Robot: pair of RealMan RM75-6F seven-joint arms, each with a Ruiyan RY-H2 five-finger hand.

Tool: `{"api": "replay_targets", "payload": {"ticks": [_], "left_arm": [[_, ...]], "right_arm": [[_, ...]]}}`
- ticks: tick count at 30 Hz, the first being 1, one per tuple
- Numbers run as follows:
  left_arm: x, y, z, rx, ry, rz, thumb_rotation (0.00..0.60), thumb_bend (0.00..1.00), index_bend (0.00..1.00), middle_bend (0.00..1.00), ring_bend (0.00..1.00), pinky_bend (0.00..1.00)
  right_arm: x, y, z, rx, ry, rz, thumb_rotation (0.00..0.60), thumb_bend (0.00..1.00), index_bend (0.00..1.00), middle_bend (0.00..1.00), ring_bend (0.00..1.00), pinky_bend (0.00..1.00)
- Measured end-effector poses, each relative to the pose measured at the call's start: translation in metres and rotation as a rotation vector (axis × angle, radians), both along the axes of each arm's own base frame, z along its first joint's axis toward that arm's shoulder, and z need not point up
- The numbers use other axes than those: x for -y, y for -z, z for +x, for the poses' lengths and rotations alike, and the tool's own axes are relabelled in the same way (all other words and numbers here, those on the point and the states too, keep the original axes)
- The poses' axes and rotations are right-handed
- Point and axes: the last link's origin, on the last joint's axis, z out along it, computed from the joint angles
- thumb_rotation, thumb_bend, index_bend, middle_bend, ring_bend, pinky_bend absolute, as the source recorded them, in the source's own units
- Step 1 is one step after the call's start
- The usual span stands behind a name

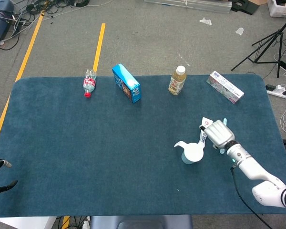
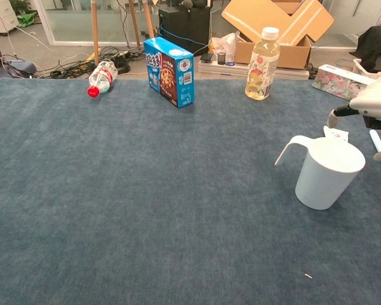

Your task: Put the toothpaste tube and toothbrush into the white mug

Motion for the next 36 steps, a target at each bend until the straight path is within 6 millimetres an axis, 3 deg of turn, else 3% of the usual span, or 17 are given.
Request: {"api": "replay_targets", "payload": {"ticks": [20, 36], "left_arm": [[0.000, 0.000, -0.001, 0.000, -0.005, -0.001, 0.600, 0.00, 0.43, 0.40, 0.31, 0.35], [0.001, 0.000, -0.001, 0.003, -0.005, 0.000, 0.600, 0.00, 0.43, 0.40, 0.31, 0.35]], "right_arm": [[0.018, 0.037, 0.000, -0.008, 0.006, 0.059, 0.600, 0.17, 0.38, 1.00, 1.00, 1.00], [0.019, 0.048, 0.002, -0.023, 0.035, 0.082, 0.600, 0.22, 0.53, 1.00, 1.00, 1.00]]}}
